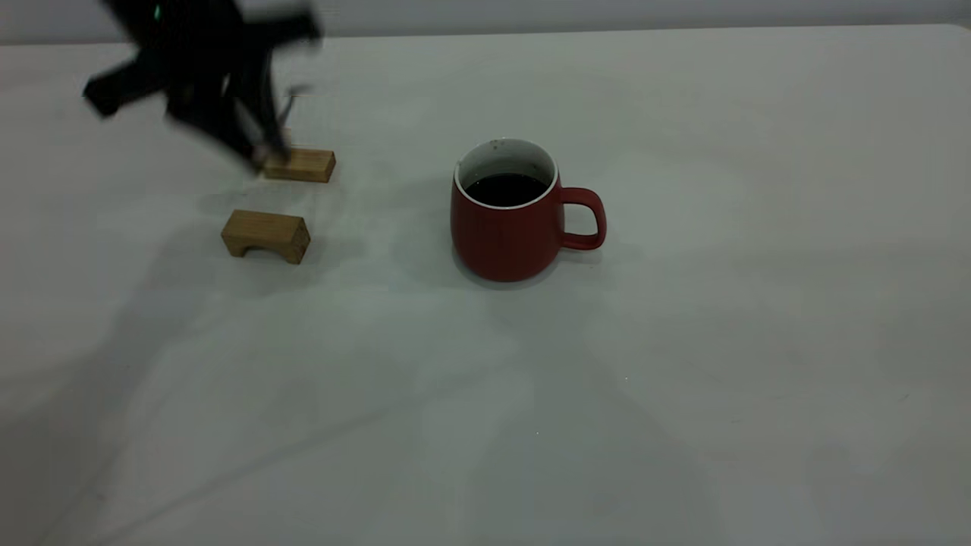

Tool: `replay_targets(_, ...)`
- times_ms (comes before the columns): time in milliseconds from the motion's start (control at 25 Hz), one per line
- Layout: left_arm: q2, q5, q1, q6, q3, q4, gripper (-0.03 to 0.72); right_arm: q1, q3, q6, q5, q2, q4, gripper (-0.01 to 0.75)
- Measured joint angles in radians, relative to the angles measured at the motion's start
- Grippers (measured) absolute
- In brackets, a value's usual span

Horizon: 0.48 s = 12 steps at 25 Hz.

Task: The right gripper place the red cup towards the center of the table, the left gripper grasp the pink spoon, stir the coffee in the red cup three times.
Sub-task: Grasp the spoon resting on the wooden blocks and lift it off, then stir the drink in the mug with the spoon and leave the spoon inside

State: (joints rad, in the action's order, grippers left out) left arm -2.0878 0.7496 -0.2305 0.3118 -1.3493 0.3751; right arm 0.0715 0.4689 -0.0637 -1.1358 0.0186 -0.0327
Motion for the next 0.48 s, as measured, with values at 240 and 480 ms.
replay_targets(240,0.041,0.282,0.000,0.379,-0.067,0.460,0.175,0.000,0.000,0.000,0.000,0.000,0.000,0.583)
replay_targets(480,0.031,0.303,-0.002,0.455,-0.073,0.832,0.175,0.000,0.000,0.000,0.000,0.000,0.000,0.583)
